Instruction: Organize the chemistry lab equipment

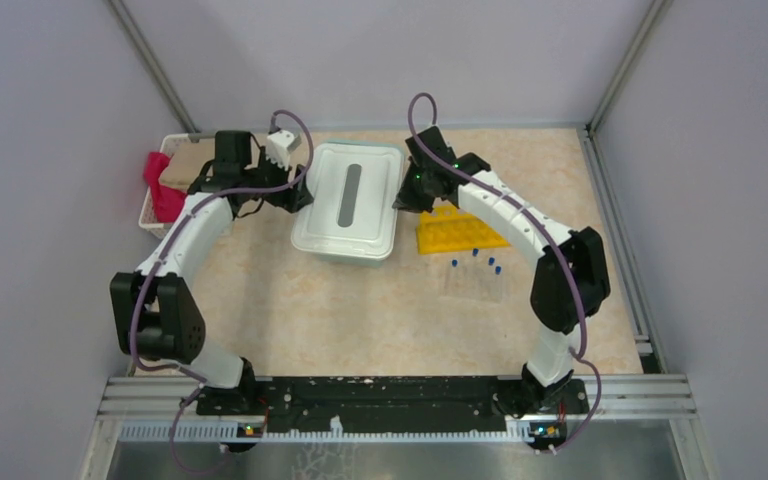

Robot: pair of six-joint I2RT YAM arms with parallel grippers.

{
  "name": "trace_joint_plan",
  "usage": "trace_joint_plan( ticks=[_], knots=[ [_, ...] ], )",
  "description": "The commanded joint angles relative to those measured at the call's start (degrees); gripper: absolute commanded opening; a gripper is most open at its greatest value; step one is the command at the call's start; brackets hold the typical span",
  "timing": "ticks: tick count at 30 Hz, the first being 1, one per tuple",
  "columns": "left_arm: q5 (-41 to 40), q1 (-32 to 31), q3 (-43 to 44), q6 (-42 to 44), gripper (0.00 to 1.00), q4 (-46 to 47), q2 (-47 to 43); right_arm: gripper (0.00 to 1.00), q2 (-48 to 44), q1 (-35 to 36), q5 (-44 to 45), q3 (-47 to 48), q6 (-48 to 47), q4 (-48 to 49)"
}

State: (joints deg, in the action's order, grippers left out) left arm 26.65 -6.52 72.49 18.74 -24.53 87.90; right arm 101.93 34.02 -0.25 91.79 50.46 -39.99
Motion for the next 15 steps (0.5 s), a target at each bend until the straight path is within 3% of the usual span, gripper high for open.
trace_joint_plan(
  ticks=[1,15],
  knots=[
    [-1.2,-0.4,2.8,1.5,0.76,1.5,1.4,0.17,-3.7,0.6,2.0,-0.6,-0.5,0.8],
    [-2.8,-1.0,4.4,1.4,0.74,3.9,4.5,0.25,1.8,-0.1,4.8,7.9,-6.4,-1.5]
  ],
)
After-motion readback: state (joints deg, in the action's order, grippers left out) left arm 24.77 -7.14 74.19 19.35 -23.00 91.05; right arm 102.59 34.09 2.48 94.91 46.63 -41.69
